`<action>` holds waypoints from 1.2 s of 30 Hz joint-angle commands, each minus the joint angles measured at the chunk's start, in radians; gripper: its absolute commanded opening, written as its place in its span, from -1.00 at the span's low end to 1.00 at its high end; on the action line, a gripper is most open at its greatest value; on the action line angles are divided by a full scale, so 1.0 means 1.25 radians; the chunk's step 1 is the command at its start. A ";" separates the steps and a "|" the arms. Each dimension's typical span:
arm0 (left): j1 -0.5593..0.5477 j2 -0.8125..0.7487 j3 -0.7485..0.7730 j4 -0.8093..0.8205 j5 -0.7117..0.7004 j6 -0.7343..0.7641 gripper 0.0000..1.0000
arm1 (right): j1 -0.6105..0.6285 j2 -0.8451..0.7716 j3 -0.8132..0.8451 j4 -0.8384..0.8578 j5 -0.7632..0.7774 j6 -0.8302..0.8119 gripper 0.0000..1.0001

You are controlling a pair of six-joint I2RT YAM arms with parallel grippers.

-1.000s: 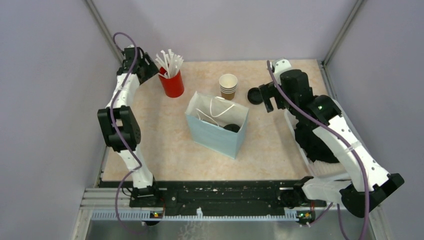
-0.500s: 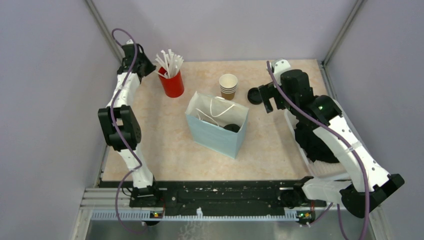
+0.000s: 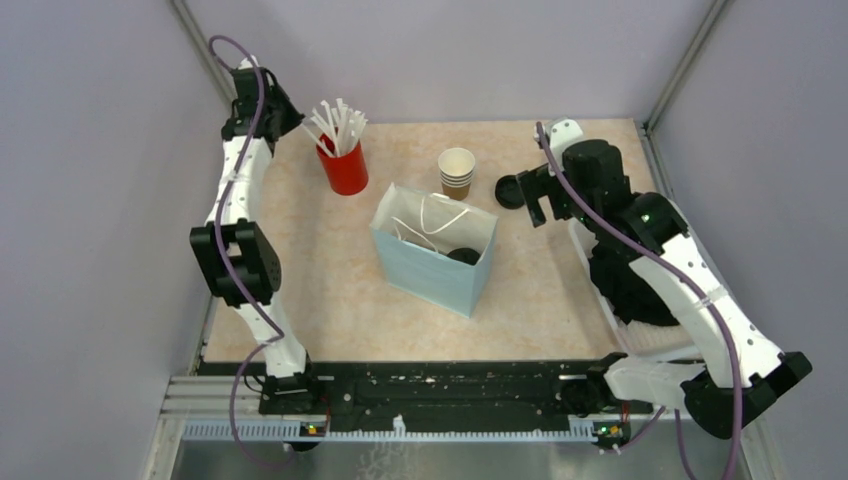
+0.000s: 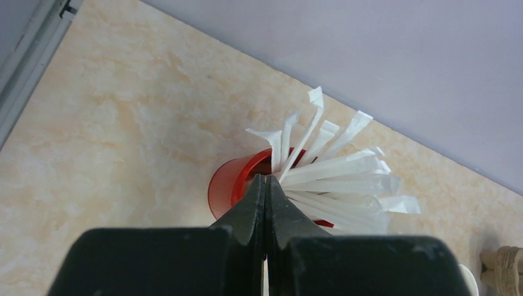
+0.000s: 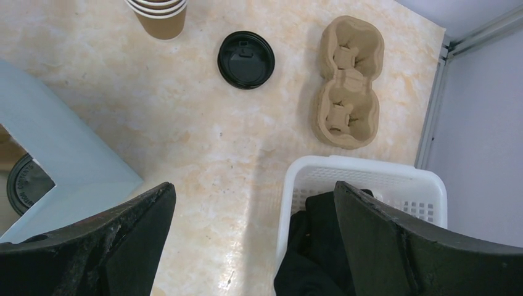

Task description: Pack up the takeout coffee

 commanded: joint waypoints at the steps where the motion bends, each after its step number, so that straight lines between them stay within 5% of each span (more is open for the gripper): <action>1: 0.000 -0.104 0.054 -0.037 -0.017 0.042 -1.00 | -0.005 -0.039 0.008 0.045 -0.025 0.001 0.97; 11: 0.000 -0.298 0.109 -0.094 0.007 0.084 -1.00 | -0.005 -0.094 -0.030 0.069 -0.083 0.017 0.97; 26: 0.000 -0.616 -0.003 -0.175 0.492 0.078 -1.00 | 0.005 -0.121 -0.048 0.069 -0.158 0.108 0.97; 36: -0.001 -0.657 -0.142 -0.197 0.586 0.108 -1.00 | 0.004 -0.139 -0.053 0.062 -0.190 0.130 0.97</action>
